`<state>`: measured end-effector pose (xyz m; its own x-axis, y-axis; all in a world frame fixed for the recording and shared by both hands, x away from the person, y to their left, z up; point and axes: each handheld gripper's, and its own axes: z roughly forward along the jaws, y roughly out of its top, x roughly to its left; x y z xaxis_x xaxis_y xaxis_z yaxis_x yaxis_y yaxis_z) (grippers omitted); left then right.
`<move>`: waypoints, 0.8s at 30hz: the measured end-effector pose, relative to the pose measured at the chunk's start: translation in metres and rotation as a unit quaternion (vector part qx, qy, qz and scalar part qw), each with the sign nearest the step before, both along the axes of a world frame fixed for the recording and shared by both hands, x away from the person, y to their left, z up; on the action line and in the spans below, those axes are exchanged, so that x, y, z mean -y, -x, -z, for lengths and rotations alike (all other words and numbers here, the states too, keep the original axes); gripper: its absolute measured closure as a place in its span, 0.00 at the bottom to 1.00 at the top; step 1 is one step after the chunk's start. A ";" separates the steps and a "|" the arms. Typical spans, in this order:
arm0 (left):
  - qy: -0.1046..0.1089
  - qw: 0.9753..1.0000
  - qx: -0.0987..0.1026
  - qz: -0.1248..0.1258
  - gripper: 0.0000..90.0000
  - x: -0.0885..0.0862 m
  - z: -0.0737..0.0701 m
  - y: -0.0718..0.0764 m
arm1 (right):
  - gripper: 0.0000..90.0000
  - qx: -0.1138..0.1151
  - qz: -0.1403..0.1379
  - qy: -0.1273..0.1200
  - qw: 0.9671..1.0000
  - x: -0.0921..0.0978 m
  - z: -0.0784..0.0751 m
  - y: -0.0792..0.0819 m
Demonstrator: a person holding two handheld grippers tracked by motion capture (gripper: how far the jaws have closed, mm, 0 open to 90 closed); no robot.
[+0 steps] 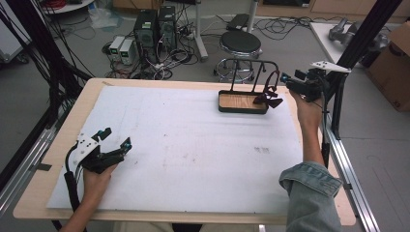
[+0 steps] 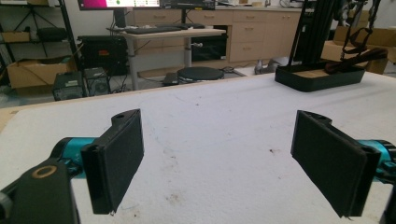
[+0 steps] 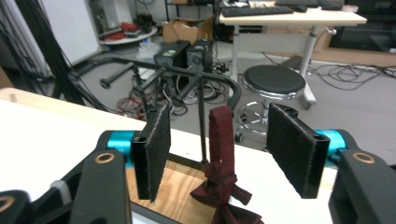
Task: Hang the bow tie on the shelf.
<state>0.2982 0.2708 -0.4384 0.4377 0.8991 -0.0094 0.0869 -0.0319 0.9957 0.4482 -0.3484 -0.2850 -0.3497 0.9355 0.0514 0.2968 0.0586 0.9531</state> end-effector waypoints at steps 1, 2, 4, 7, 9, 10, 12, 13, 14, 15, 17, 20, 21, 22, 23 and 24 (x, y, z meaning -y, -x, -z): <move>-0.001 1.000 0.000 0.000 0.19 0.000 0.000 0.000 | 0.44 0.014 0.002 -0.001 1.000 0.000 0.000 0.004; 0.000 1.000 0.000 0.000 0.19 0.000 0.000 0.000 | 0.44 0.028 0.002 -0.001 1.000 0.001 0.000 0.009; 0.000 1.000 -0.001 -0.001 0.19 0.000 0.000 0.000 | 0.41 0.025 -0.003 -0.003 1.000 0.003 0.000 0.016; -0.001 1.000 0.000 -0.001 0.19 0.000 0.000 0.000 | 0.39 0.043 -0.009 -0.010 0.999 0.005 0.002 0.027; -0.001 1.000 0.000 -0.001 0.19 0.000 0.000 0.000 | 0.37 0.056 -0.010 -0.011 0.998 0.006 0.003 0.037; -0.001 1.000 0.000 -0.001 0.19 0.000 0.000 0.000 | 0.35 0.065 -0.011 -0.016 0.998 0.007 0.004 0.043; 0.000 1.000 0.001 -0.002 0.19 0.000 0.000 -0.001 | 0.33 0.075 -0.013 -0.028 0.997 0.009 0.006 0.053; 0.000 1.000 0.000 -0.002 0.19 0.000 0.000 -0.001 | 0.32 0.081 -0.016 -0.035 0.996 0.010 0.007 0.058; 0.000 1.000 0.001 -0.003 0.19 0.001 0.000 -0.001 | 0.31 0.082 -0.016 -0.042 0.996 0.011 0.008 0.063; 0.000 1.000 0.001 -0.003 0.19 0.001 0.000 -0.001 | 0.30 0.086 -0.019 -0.045 0.995 0.011 0.008 0.067; 0.000 1.000 0.001 -0.003 0.19 0.001 0.000 -0.001 | 0.27 0.099 -0.021 -0.056 0.993 0.012 0.012 0.079; 0.000 1.000 0.000 -0.003 0.19 0.001 0.000 -0.001 | 0.24 0.106 -0.024 -0.060 0.992 0.011 0.016 0.090; -0.001 1.000 0.001 -0.003 0.19 0.000 0.000 -0.001 | 0.24 0.114 -0.031 -0.065 0.991 0.009 0.022 0.100; -0.001 1.000 0.000 -0.004 0.19 0.000 0.000 -0.001 | 0.23 0.119 -0.034 -0.062 0.990 0.008 0.026 0.106; -0.001 1.000 -0.001 -0.004 0.19 0.000 0.000 -0.001 | 0.23 0.121 -0.035 -0.061 0.990 0.007 0.029 0.109; -0.001 1.000 0.000 -0.004 0.19 0.000 0.000 -0.001 | 0.22 0.124 -0.038 -0.059 0.990 0.006 0.035 0.116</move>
